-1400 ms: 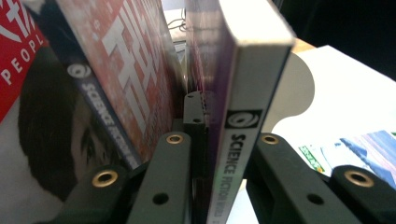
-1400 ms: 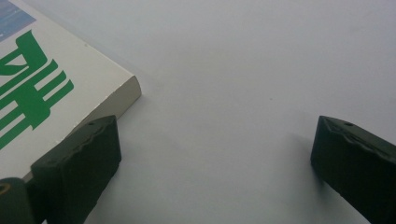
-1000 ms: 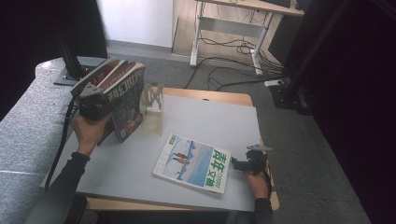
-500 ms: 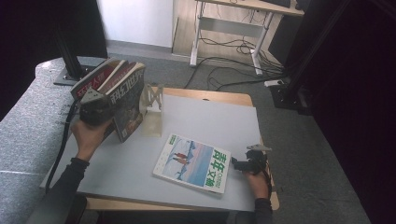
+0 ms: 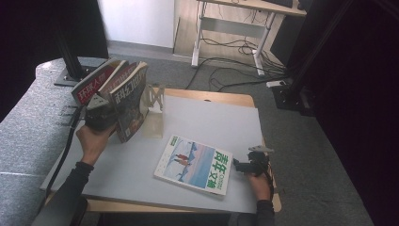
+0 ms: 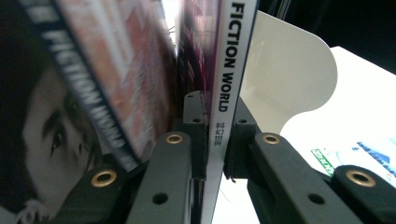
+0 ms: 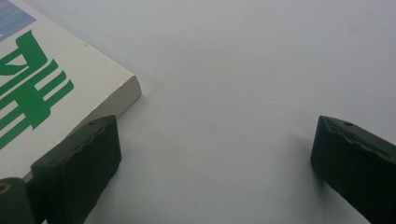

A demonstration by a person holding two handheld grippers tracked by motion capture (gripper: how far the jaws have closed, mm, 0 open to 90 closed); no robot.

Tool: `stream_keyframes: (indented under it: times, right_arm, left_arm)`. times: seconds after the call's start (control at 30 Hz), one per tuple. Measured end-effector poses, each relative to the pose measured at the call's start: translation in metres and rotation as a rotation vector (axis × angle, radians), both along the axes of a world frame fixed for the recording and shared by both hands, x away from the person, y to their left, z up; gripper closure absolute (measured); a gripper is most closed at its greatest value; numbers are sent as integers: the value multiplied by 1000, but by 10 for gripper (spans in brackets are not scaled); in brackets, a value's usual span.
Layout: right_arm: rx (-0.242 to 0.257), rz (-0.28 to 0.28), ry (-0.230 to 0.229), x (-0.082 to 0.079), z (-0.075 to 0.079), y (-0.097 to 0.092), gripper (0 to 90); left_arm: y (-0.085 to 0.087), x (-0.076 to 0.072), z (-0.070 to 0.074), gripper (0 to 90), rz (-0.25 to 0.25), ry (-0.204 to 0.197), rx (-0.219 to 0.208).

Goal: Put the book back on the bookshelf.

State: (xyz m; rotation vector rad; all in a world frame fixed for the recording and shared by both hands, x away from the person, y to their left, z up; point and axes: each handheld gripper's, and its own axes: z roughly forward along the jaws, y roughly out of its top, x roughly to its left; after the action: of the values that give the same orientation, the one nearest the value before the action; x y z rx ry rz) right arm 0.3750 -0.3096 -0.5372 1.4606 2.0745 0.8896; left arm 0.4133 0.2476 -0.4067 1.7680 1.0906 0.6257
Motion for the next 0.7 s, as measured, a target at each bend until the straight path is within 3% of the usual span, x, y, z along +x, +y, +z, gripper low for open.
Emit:
stream_keyframes:
  times: [0.27,0.7]
  right_arm:
    - [1,0,0,0,0,0,14]
    - [0,0,0,0,0,0,14]
  left_arm:
    - [7,-2,1,789,26,3,8]
    - [17,-24,-3,704,-5,-2,-25]
